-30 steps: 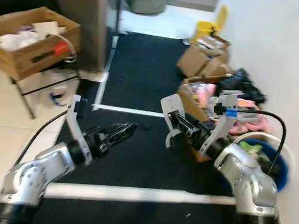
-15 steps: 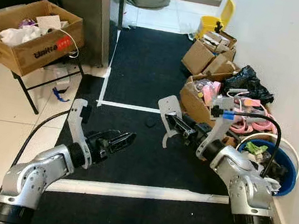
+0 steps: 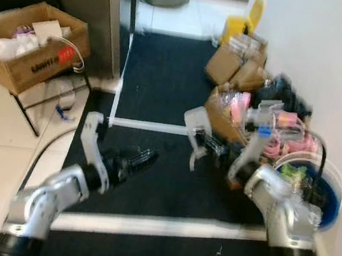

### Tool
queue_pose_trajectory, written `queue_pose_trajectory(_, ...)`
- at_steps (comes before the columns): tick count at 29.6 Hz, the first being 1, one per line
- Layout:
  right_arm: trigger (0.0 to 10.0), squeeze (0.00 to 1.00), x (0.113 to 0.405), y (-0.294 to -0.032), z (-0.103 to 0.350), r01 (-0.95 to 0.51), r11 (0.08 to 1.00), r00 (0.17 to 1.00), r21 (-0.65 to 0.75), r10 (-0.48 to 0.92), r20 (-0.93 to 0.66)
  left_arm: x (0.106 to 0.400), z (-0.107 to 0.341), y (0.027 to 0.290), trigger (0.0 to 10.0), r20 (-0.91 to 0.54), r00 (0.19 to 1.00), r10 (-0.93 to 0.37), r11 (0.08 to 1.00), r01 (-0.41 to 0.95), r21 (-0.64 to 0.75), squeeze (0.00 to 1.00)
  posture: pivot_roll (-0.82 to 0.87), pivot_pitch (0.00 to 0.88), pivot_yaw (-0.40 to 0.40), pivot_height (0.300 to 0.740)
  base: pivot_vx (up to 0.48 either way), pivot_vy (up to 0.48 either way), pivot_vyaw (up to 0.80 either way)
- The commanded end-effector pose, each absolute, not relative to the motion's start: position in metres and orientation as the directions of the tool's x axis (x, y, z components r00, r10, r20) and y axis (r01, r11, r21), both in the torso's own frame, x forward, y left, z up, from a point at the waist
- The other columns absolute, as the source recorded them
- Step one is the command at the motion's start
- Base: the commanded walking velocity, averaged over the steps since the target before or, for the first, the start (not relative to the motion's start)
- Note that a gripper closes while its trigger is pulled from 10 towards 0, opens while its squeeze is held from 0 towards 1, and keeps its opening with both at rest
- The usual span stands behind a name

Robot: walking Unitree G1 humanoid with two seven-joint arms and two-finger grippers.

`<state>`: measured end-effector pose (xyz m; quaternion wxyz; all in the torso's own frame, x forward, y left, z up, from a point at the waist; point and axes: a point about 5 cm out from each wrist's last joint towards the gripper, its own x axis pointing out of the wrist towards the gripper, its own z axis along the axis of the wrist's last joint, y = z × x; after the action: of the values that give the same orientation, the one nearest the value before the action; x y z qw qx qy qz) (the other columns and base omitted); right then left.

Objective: Picking trash to rubbish bin

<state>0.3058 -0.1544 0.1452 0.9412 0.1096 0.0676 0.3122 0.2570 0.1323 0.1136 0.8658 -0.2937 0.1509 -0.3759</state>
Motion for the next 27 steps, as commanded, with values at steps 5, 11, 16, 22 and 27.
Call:
queue_pose_trajectory(5,10.0,0.0,0.3044,-0.1488,0.1423,-0.583,0.772,0.787,0.255,0.614,-0.061,0.2562,0.1132,0.1362,10.0,-0.056,0.675,-0.735,0.566,0.566,-0.6,0.0,-0.06,0.0,-0.027,0.74,0.339,0.0,0.0)
queue_pose_trajectory(11,10.0,0.0,0.3042,-0.1488,0.1427,-0.586,0.769,0.785,0.253,0.617,-0.054,0.2561,0.113,0.1359,10.0,-0.059,0.672,-0.738,0.568,0.572,-0.592,0.0,-0.06,0.0,-0.026,0.74,0.342,0.0,0.0)
queue_pose_trajectory(16,10.0,0.0,0.301,-0.148,0.1437,-0.622,0.742,0.758,0.25,0.65,-0.043,0.256,0.1129,0.1358,10.0,-0.06,0.671,-0.739,0.569,0.574,-0.588,0.0,-0.06,0.0,-0.026,0.74,0.343,0.0,0.31)
queue_pose_trajectory(22,10.0,0.0,0.3008,-0.1479,0.1437,-0.619,0.745,0.761,0.249,0.647,-0.041,0.256,0.113,0.1358,10.0,-0.06,0.669,-0.74,0.569,0.577,-0.585,0.0,-0.06,0.0,-0.026,0.74,0.345,0.0,0.72)
queue_pose_trajectory(27,10.0,0.0,0.3023,-0.149,0.1425,-0.601,0.757,0.775,0.255,0.63,-0.042,0.2561,0.1128,0.1354,10.0,-0.063,0.666,-0.743,0.571,0.583,-0.578,0.0,-0.06,0.0,-0.024,0.74,0.346,0.0,0.0)
